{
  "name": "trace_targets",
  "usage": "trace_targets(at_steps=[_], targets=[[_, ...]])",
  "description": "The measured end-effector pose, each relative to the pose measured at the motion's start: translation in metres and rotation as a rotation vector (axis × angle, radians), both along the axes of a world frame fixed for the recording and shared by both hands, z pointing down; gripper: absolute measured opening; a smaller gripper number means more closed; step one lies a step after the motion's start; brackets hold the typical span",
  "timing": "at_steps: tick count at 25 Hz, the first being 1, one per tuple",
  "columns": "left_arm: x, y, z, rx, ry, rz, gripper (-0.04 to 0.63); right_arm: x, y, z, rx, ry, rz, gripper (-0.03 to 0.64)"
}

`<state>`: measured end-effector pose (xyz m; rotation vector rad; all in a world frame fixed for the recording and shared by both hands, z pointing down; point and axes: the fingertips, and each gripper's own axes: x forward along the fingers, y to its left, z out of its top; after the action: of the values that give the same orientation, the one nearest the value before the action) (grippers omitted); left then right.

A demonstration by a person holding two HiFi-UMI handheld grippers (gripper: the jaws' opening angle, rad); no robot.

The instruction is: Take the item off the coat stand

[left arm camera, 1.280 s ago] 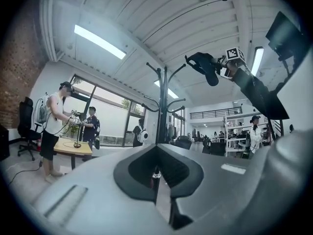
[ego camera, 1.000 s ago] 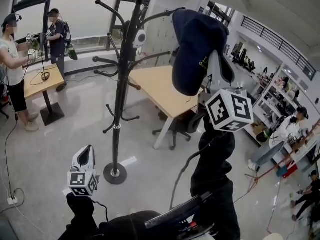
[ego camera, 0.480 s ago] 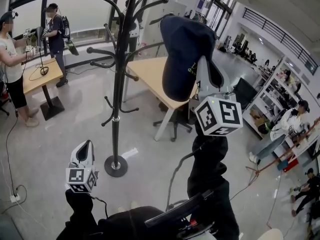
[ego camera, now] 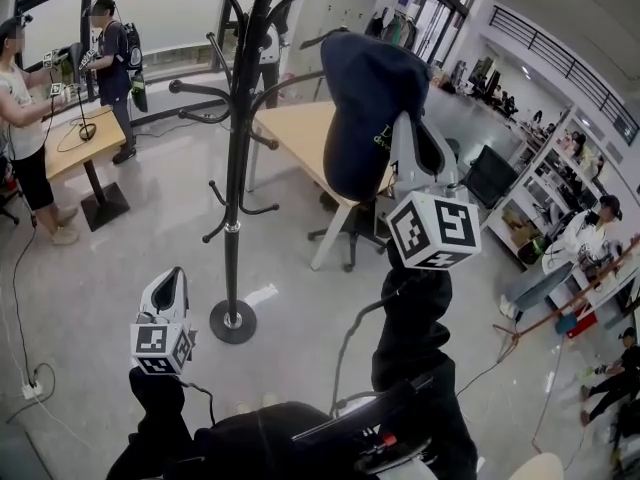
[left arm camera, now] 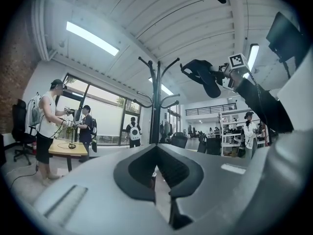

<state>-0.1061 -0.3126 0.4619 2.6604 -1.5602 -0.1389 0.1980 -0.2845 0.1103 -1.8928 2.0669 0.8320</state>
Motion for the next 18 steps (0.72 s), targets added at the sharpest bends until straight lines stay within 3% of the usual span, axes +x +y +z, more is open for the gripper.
trace_targets(at_steps=[18], targets=[[0.045,-0.024,-0.012,0.039,-0.033,0.037,0.002,0.028,-0.017,0.071,-0.063,-0.043,-0.042,0.012]])
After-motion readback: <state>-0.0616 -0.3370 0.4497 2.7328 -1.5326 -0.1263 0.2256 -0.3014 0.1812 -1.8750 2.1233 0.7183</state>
